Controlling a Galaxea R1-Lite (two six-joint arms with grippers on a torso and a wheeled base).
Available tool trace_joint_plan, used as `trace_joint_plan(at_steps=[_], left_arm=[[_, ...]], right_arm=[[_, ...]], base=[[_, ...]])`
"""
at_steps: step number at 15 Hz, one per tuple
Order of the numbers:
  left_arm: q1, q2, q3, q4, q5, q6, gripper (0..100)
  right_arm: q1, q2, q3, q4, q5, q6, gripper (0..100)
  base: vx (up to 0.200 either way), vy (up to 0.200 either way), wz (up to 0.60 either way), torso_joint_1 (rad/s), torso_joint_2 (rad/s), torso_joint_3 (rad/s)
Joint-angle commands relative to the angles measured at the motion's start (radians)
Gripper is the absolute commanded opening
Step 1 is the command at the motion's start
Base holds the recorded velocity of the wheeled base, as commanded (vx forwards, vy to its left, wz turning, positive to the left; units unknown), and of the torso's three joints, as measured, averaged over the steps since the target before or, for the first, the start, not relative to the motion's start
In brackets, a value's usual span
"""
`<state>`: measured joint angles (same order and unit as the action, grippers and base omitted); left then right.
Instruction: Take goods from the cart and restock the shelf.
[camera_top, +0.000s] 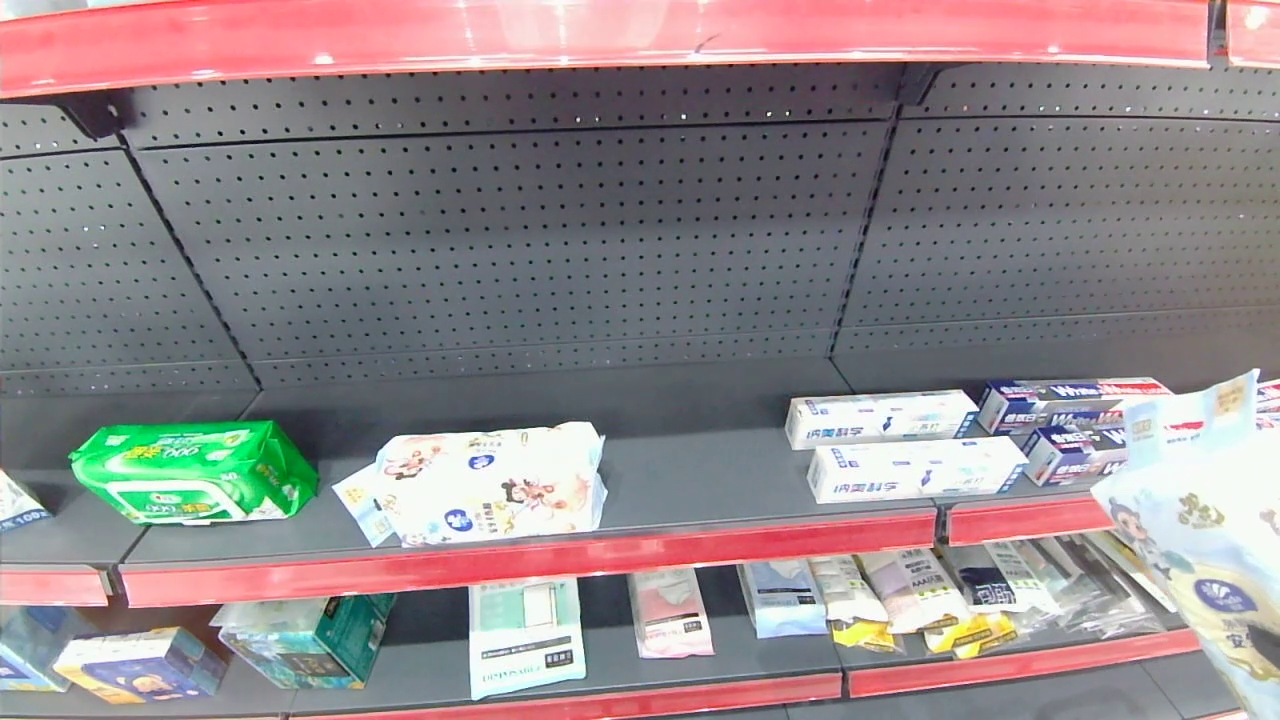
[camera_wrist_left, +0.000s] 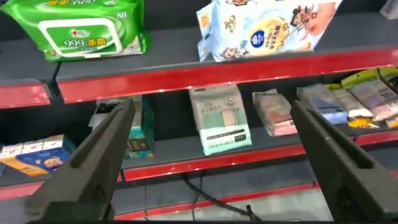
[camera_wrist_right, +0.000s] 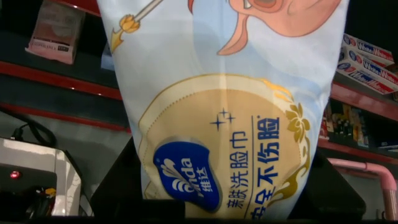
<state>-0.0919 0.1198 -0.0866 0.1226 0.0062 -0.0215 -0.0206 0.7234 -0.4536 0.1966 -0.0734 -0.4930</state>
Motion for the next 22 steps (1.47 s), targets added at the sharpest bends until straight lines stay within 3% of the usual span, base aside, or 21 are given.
trace_joint_plan(at_steps=[1,3,5,7,9,10,12,13,14,15,16,17,19,22], left_arm=[[0.000,-0.022,0.007,0.000,0.009,-0.008,100],[0.000,-0.022,0.014,-0.024,0.161,-0.080,100],[0.000,-0.022,0.041,-0.075,0.261,-0.098,100],[0.000,-0.020,0.039,-0.089,0.268,-0.054,100],[-0.002,-0.015,0.050,-0.089,0.281,-0.115,100],[-0.003,-0.019,0.050,-0.089,0.262,-0.115,100],[-0.003,-0.020,0.054,-0.093,0.202,-0.054,100],[-0.003,-0.020,0.059,-0.106,0.166,-0.002,100],[-0.005,-0.012,0.061,-0.109,0.153,-0.017,100],[-0.002,-0.008,0.062,-0.109,0.167,-0.066,100],[-0.002,-0.019,0.064,-0.110,0.175,-0.083,100],[0.000,-0.020,0.064,-0.110,0.193,-0.124,100],[-0.002,-0.020,0.064,-0.110,0.216,-0.175,100],[0.000,-0.020,0.064,-0.113,0.212,-0.169,100]], right_arm=[[-0.001,0.005,-0.014,-0.002,-0.008,-0.013,0],[-0.004,0.013,-0.023,-0.002,-0.009,-0.013,0],[-0.007,0.011,-0.019,0.000,-0.009,-0.013,0],[-0.007,0.014,-0.019,-0.002,-0.008,-0.012,0],[-0.007,0.016,-0.016,-0.002,-0.006,-0.012,0],[-0.007,0.018,-0.016,-0.002,-0.006,-0.012,0],[-0.007,0.019,-0.016,-0.002,-0.005,-0.012,0],[-0.007,0.019,-0.016,-0.002,-0.005,-0.012,0],[-0.007,0.018,-0.014,-0.002,-0.005,-0.012,0],[-0.007,0.018,-0.014,-0.002,-0.003,-0.012,0],[-0.005,0.018,-0.014,-0.002,-0.002,-0.012,0],[-0.005,0.021,-0.016,-0.002,-0.002,-0.013,0],[-0.002,0.025,-0.014,-0.002,-0.002,-0.013,0],[-0.002,0.028,-0.010,-0.002,0.000,-0.013,0]], base=[[0.000,0.000,0.00,0.000,0.00,0.000],[0.000,0.000,0.00,0.000,0.00,0.000],[0.000,0.000,0.00,0.000,0.00,0.000],[0.000,0.000,0.00,0.000,0.00,0.000],[0.000,0.000,0.00,0.000,0.00,0.000],[0.000,0.000,0.00,0.000,0.00,0.000],[0.000,0.000,0.00,0.000,0.00,0.000],[0.000,0.000,0.00,0.000,0.00,0.000],[0.000,0.000,0.00,0.000,0.00,0.000],[0.000,0.000,0.00,0.000,0.00,0.000],[0.000,0.000,0.00,0.000,0.00,0.000],[0.000,0.000,0.00,0.000,0.00,0.000],[0.000,0.000,0.00,0.000,0.00,0.000],[0.000,0.000,0.00,0.000,0.00,0.000]])
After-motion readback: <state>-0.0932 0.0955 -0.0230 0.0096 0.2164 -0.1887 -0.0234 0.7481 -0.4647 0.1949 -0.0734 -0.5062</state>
